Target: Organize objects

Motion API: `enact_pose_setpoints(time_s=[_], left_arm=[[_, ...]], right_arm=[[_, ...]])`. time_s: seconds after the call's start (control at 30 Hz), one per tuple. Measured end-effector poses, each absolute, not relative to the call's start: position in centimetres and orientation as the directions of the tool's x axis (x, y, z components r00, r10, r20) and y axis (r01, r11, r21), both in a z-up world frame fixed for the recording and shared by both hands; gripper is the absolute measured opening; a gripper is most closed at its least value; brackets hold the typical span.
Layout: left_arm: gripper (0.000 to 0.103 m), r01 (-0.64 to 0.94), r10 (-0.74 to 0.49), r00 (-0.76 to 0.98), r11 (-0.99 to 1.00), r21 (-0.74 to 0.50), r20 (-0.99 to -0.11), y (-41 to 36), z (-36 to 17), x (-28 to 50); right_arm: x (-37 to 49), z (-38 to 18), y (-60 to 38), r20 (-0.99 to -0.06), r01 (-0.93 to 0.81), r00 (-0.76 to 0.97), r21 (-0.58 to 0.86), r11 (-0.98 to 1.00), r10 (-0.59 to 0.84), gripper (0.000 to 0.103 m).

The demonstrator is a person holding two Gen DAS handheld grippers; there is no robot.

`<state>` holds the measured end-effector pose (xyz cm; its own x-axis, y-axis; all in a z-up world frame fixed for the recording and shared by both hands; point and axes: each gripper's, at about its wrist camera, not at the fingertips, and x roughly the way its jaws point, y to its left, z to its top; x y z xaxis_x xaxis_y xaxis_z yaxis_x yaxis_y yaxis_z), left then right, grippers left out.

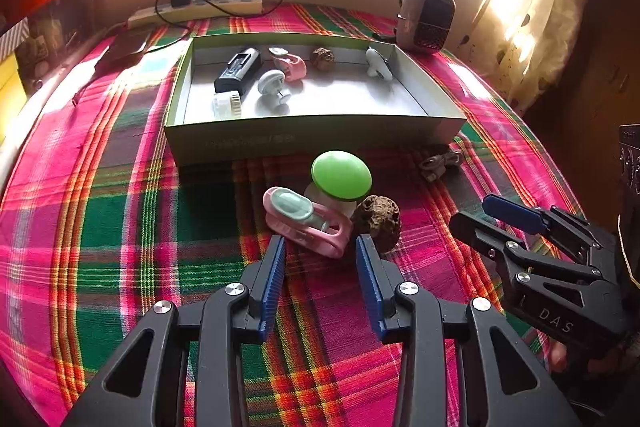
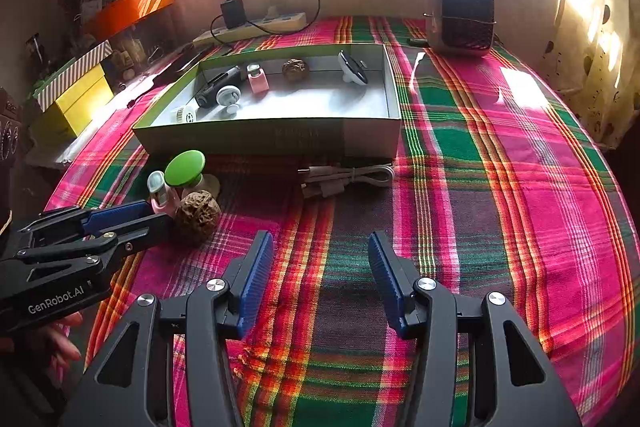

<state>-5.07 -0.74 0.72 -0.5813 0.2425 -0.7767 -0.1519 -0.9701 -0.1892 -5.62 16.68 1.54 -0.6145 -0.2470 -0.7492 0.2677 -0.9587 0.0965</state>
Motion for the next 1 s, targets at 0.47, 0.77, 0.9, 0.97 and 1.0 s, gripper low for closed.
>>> enact_pose_setpoints(time_s=[0.47, 0.77, 0.9, 0.97, 1.0], left_arm=[[0.034, -0.079, 0.171, -0.601, -0.985, -0.155, -0.781, -3.5, 0.7, -4.6], [0.034, -0.015, 0.131, -0.614, -0.988, -0.155, -0.778, -6.1, 0.6, -4.4], [0.034, -0.03, 0.156, -0.616, -0.984, -0.175, -0.772, -6.1, 0.7, -4.4], [0.034, -0.042, 0.174, -0.618, -0.981, -0.189, -0.767, -6.0, 0.9, -4.4], [0.034, -0.047, 0.184, -0.62, -0.979, -0.198, -0.763, -6.0, 0.9, -4.4]], right_arm=[[-5.5, 1.6, 15.1, -0.75, 0.323, -0.6, 0.092, -0.942, -0.279, 0.051], [-5.1, 2.1, 12.7, -0.737, 0.413, -0.562, 0.143, -0.899, -0.375, 0.051], [-5.6, 2.1, 11.3, -0.74, 0.432, -0.556, 0.132, -0.892, -0.378, 0.051], [-5.9, 2.0, 10.9, -0.746, 0.433, -0.551, 0.127, -0.893, -0.373, 0.051], [-6.1, 1.9, 10.7, -0.749, 0.432, -0.551, 0.122, -0.893, -0.369, 0.051]])
